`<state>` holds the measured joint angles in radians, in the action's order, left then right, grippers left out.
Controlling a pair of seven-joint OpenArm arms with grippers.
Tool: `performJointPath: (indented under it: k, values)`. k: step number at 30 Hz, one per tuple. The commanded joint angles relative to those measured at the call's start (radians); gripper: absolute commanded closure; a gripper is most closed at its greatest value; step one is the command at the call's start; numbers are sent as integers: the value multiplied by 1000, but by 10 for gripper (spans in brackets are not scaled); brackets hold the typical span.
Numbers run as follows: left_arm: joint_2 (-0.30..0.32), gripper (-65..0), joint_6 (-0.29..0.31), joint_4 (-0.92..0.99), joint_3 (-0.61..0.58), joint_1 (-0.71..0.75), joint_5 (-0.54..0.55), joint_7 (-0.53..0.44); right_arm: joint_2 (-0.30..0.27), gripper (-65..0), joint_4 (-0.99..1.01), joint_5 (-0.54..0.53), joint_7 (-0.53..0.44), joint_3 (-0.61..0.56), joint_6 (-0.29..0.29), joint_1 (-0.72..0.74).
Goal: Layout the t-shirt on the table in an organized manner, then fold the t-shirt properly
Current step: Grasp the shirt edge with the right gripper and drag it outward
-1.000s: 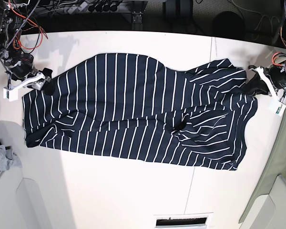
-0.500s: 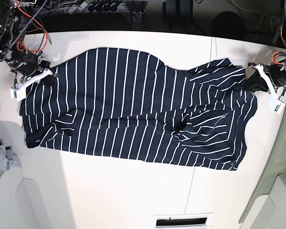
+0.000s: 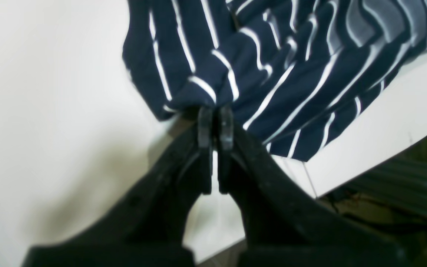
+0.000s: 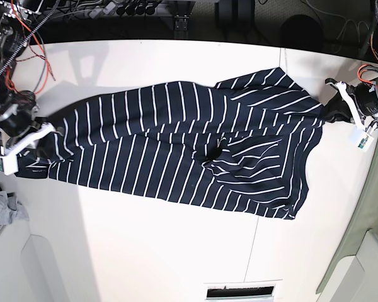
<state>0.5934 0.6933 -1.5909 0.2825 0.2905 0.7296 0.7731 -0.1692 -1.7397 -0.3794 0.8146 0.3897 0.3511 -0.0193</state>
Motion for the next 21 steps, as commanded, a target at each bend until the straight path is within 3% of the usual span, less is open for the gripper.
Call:
performJointPath:
  k: [1, 4, 7, 13, 14, 16, 18, 21]
  values:
    - [19, 0, 5, -13, 11, -5, 9, -17, -10, 0, -1, 46, -37, -52, -21, 33]
    - [19, 0, 5, -13, 11, -5, 9, -13, -11, 0, 49, 220, -53, -217, -88, 91]
    - [19, 0, 5, -13, 11, -5, 9, -13, -16, 0, 112, 314, -47, -363, -125, 150]
    - [19, 0, 5, -13, 11, -2, -3, -13, -10, 0, 267, 327, -48, -618, -131, 254]
    - [19, 0, 5, -13, 11, -2, -2, -13, -4, -18, 292, 327, -48, -655, -131, 270]
    - [19, 0, 5, -13, 11, -2, -1, -13, 19, -185, 333, 328, -53, -711, -131, 295]
    - [19, 0, 5, -13, 11, -2, -1, -13, 38, -302, 349, 332, -54, -743, -131, 307]
    - [19, 0, 5, -13, 11, -2, -2, -13, 54, -314, 346, 340, -51, -747, -154, 307]
